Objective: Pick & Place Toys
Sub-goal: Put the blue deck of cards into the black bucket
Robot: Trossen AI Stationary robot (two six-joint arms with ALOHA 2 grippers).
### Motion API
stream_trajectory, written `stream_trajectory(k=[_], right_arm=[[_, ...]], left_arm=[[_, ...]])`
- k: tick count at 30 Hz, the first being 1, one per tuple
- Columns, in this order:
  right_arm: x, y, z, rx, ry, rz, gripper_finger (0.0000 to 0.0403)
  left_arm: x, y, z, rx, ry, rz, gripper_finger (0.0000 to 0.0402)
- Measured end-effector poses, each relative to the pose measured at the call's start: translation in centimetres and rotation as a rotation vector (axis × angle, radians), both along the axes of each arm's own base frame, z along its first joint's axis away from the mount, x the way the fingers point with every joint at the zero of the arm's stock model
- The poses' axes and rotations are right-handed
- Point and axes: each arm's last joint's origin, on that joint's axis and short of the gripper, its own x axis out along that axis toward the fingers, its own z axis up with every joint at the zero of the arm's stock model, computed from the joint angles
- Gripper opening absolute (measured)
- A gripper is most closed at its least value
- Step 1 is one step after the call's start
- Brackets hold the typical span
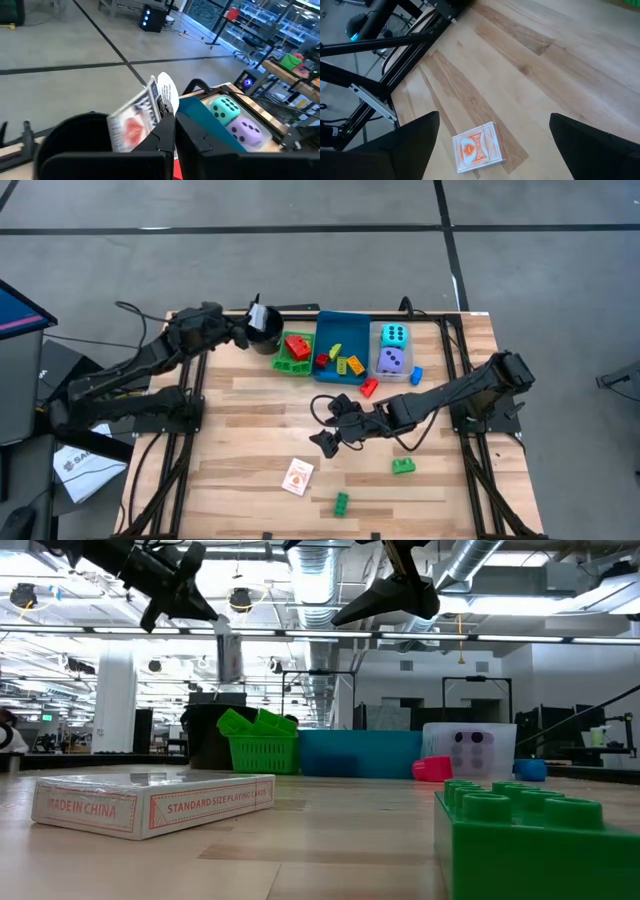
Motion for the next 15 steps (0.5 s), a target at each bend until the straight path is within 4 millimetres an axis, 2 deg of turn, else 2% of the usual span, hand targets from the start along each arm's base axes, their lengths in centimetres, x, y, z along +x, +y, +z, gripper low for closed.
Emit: stream_trajectory(k=[9, 15], right_arm=[[0.1, -0.6, 0.1, -0.004, 0.005, 0.021, 0.0372], [0.3, -1.1, 0.1, 0.001, 0.008, 0.026, 0.0372]], left_arm=[[-0.7, 0.9, -0.1, 0.013, 0.025, 0.007, 0.0], [-0.1, 1.4, -0.9, -0.028, 0.069, -0.007, 0.0]])
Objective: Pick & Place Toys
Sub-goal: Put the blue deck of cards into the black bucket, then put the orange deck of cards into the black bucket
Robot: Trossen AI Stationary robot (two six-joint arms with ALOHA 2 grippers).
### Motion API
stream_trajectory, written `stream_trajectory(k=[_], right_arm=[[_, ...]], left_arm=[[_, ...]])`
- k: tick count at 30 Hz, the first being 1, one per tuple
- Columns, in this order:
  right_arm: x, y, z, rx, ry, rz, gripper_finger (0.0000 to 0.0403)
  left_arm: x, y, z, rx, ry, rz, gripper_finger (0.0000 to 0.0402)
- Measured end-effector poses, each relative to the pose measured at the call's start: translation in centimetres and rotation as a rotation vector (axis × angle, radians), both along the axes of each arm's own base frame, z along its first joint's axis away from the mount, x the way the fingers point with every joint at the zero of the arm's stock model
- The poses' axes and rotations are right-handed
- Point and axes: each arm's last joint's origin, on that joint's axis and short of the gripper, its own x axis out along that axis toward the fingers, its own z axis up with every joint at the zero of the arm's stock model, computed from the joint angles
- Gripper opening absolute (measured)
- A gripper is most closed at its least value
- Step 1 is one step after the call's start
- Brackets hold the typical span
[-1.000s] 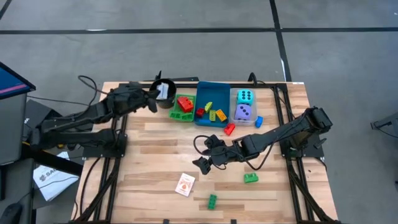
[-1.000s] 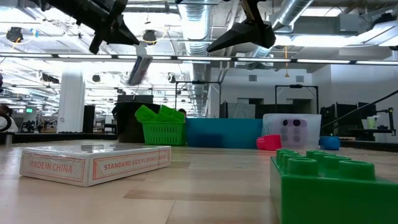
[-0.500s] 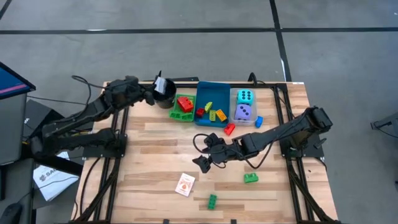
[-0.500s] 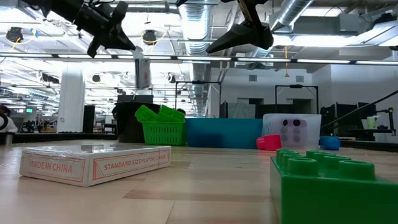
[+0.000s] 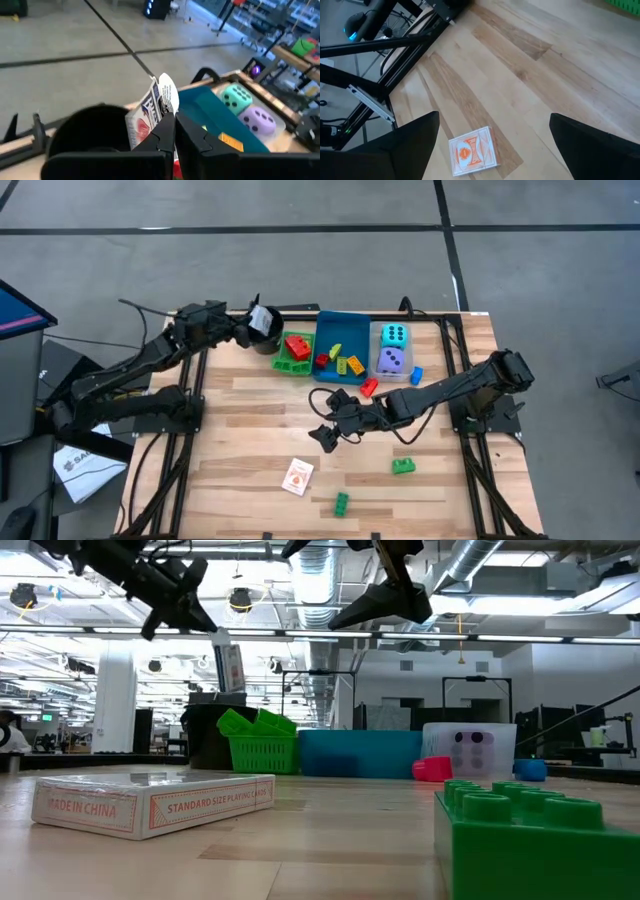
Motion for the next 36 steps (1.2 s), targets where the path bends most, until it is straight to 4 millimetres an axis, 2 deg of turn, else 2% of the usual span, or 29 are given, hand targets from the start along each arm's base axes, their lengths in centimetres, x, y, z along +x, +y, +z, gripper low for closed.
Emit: stream_trajectory(k=[9, 28, 32, 36], right_arm=[[0.0, 0.0, -0.1, 0.0, 0.007, 0.01, 0.0372], [0.0, -0.1, -0.2, -0.007, 0.022, 0.029, 0.0372], [-0.1, -0.1, -0.2, -0.008, 0.023, 0.03, 0.0372], [-0.1, -0.1, -0.2, -0.008, 0.025, 0.03, 0.0372]], left_arm=[[1.6, 1.2, -1.8, -0.068, 0.074, -0.021, 0.0], [1.6, 1.5, -2.0, -0.047, 0.105, 0.055, 0.0002], [1.6, 1.5, -2.0, -0.042, 0.107, 0.073, 0.002], [1.6, 1.5, -2.0, -0.05, 0.097, 0.089, 0.0059]])
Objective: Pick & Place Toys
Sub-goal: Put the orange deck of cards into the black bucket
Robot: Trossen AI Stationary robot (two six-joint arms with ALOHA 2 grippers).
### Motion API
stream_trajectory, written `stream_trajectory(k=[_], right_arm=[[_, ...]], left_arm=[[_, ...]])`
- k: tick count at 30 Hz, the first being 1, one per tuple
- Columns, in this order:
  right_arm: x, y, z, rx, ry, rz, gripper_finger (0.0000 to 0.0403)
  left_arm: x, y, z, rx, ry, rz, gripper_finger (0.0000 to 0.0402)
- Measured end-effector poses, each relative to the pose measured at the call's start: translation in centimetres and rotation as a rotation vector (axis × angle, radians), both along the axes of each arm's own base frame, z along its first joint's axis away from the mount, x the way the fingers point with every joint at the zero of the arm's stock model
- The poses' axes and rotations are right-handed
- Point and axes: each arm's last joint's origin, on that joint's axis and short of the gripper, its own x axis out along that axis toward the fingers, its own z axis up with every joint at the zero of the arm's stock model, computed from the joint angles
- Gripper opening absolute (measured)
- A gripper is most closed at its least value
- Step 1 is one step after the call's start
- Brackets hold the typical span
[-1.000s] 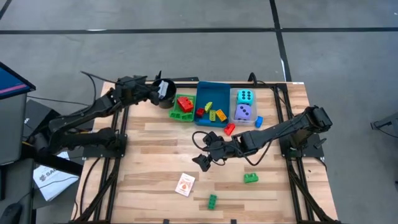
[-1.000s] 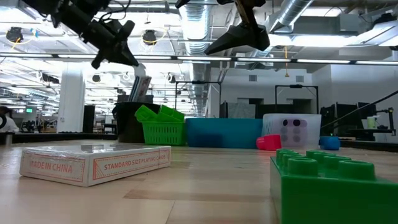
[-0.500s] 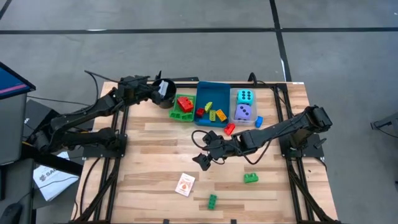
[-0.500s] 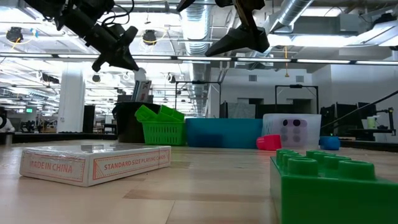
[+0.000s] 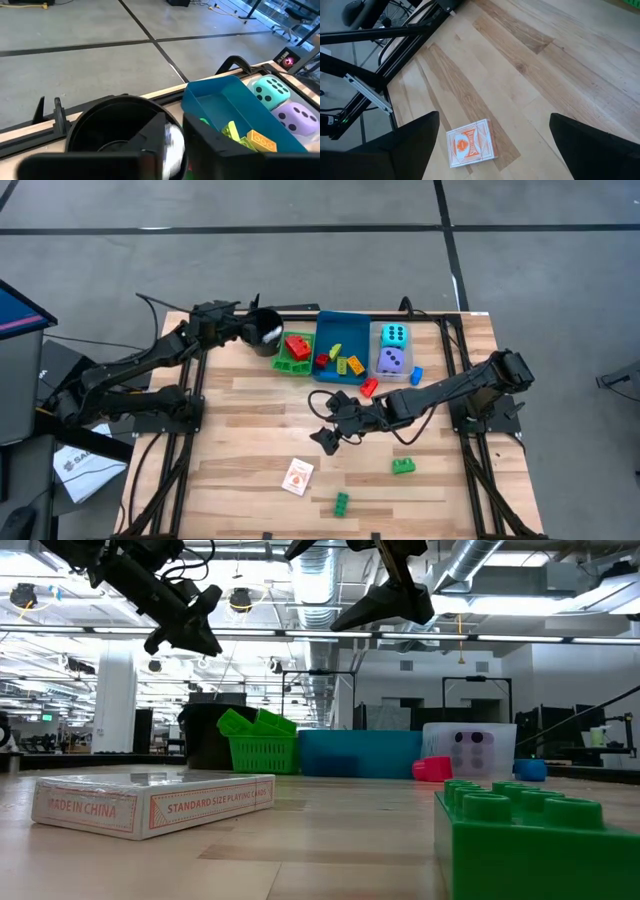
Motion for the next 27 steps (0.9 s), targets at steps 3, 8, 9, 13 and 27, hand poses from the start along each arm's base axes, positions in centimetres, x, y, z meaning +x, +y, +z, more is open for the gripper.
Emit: stream_trajectory(k=[3, 8, 9, 13, 27], right_arm=[[0.0, 0.0, 0.0, 0.0, 0.0, 0.0, 0.0372], [-0.2, 0.0, 0.2, -0.014, 0.0, 0.01, 0.0372], [-0.4, -0.1, 0.5, -0.026, -0.002, 0.015, 0.0372], [-1.7, -0.6, 2.8, -0.082, -0.054, 0.018, 0.0372], [-10.0, -3.3, 10.3, -0.335, -0.105, -0.075, 0.0372]], left_arm=[[0.0, 0.0, 0.0, -0.005, -0.005, 0.003, 0.0096], [0.0, -0.2, 0.1, -0.003, -0.011, -0.003, 0.0152], [0.0, -0.3, 0.2, 0.001, -0.016, -0.007, 0.0161], [-0.2, -1.3, 1.0, 0.026, -0.054, -0.044, 0.0187], [0.4, -7.6, 4.6, 0.016, -0.403, -0.428, 0.0199]])
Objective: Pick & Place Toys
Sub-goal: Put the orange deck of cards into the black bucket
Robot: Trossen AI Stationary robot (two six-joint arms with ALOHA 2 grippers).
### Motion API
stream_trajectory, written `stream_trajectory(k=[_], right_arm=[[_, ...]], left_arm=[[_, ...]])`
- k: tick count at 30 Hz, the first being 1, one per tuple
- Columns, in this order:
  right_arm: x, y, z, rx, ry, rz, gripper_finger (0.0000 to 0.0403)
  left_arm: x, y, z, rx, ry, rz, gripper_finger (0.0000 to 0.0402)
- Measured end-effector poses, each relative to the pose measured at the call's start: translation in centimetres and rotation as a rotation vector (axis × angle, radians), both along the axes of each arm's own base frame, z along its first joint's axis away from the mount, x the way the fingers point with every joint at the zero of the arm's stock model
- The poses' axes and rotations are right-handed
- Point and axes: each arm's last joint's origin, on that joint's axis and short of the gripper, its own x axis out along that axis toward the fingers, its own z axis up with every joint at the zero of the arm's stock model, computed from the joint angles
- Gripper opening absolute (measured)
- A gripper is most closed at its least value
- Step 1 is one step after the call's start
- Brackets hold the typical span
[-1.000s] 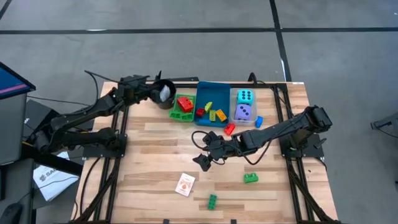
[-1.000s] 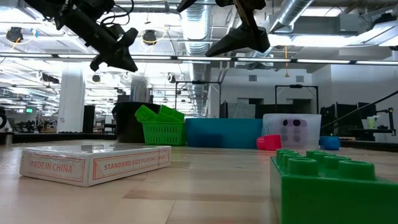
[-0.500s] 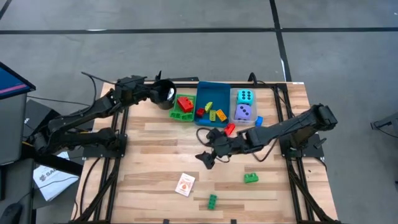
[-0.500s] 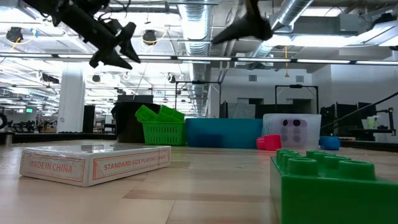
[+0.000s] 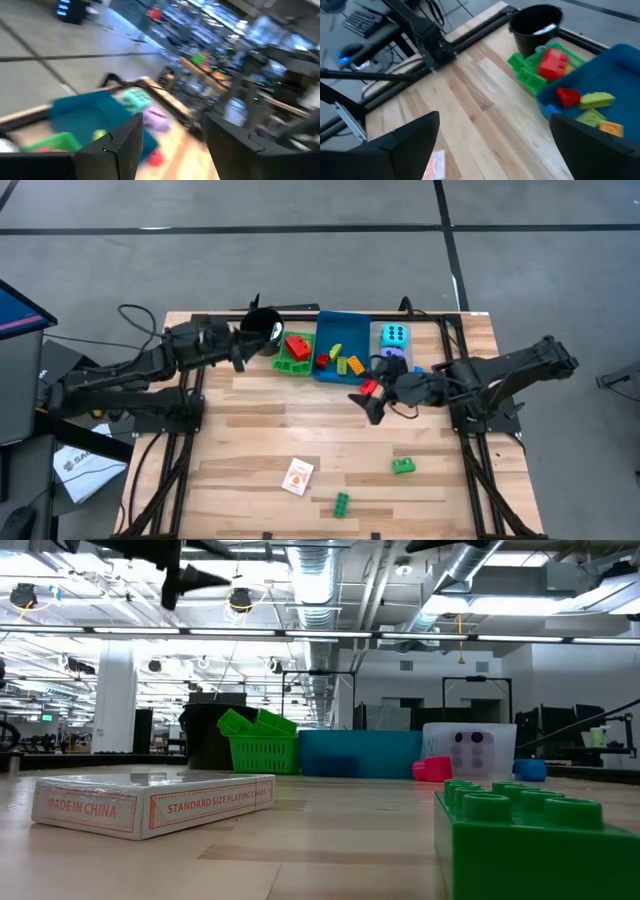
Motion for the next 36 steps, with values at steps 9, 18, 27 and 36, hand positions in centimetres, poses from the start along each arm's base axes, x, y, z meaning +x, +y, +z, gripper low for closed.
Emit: stream_trajectory(k=[9, 18, 27, 36], right_arm=[[-1.0, -0.1, 0.3, 0.004, 0.018, 0.0, 0.0372], [-1.1, 1.0, 0.0, 0.079, -0.003, -0.025, 0.0372], [-1.7, 2.2, 0.0, 0.091, -0.026, -0.057, 0.0372], [-2.5, 4.0, -0.1, 0.054, -0.003, 0.044, 0.0372]], left_arm=[[3.2, -4.7, -1.6, -0.097, 0.067, -0.248, 0.02], [4.9, -9.6, -2.9, -0.115, 0.112, -0.442, 0.0203], [5.0, -12.8, -4.0, -0.15, 0.161, -0.522, 0.0203], [5.1, -15.4, -4.5, -0.191, 0.133, -0.505, 0.0202]])
